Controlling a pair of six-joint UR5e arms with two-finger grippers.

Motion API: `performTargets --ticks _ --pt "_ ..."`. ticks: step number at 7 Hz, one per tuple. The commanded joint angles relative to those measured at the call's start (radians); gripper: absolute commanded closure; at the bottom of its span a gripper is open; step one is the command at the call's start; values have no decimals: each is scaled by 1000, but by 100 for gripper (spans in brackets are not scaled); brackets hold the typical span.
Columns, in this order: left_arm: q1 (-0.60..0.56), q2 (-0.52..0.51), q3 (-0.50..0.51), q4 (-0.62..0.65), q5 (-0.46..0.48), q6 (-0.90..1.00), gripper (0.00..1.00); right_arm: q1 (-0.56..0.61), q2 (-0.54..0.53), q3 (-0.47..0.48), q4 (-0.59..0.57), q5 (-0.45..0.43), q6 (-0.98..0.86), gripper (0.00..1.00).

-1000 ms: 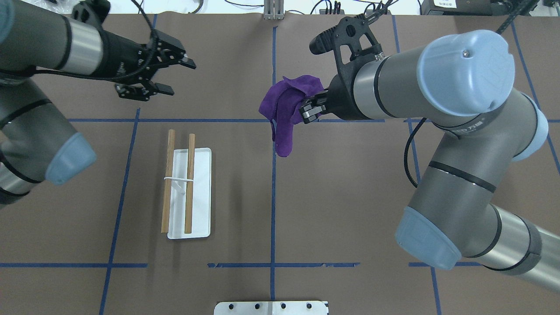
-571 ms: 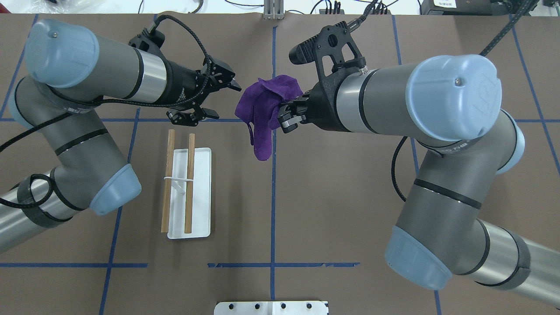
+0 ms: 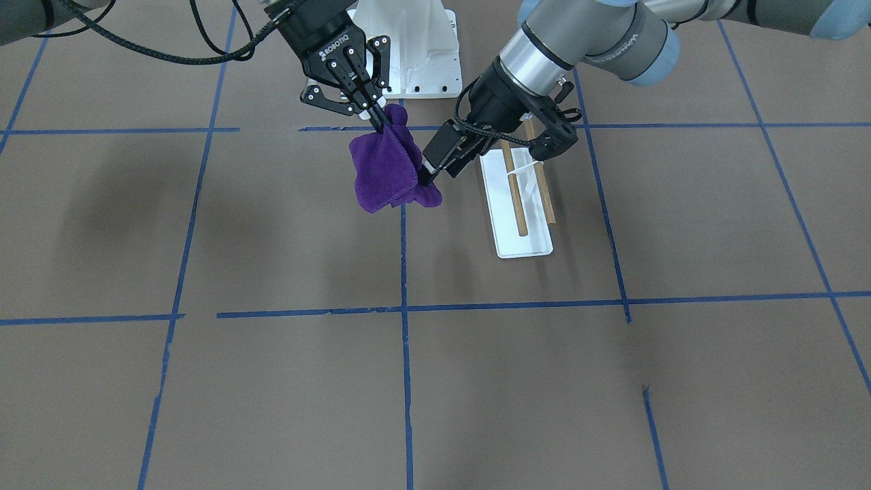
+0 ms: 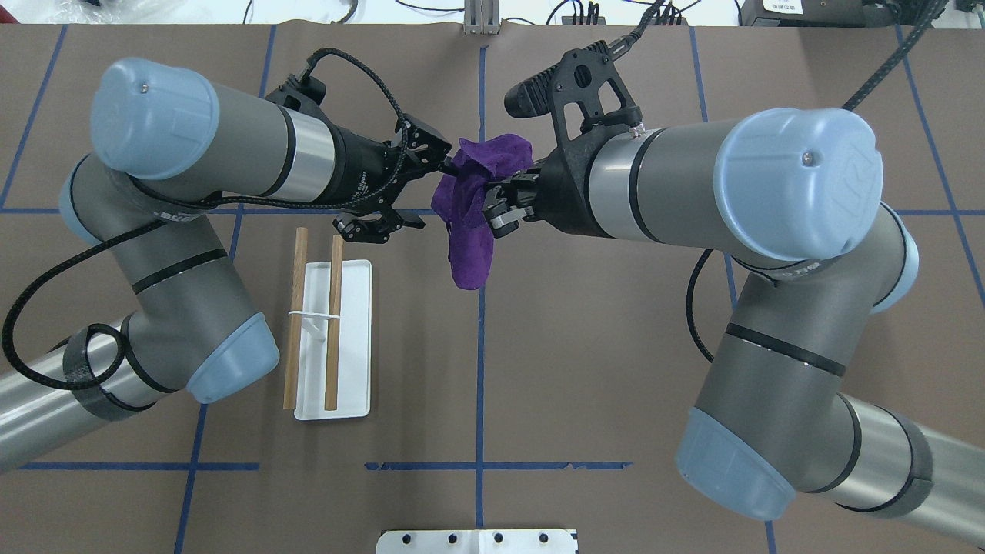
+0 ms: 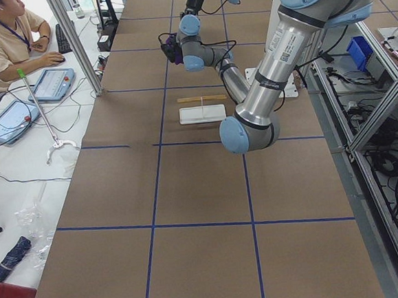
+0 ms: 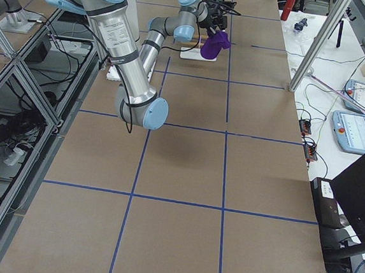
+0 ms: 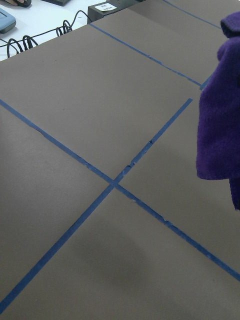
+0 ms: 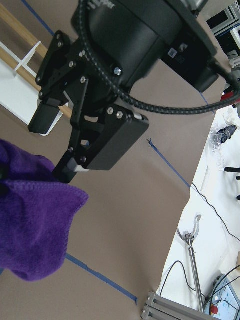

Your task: Hang towel on rack

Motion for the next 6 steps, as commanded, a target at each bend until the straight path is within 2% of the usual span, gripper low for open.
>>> performTargets --ticks 1,6 --pt "2 -5 -7 0 1 -5 21 -26 -1 4 3 -42 -3 100" --pt "0 -3 2 28 4 -7 21 -47 -9 62 4 -44 -30 100"
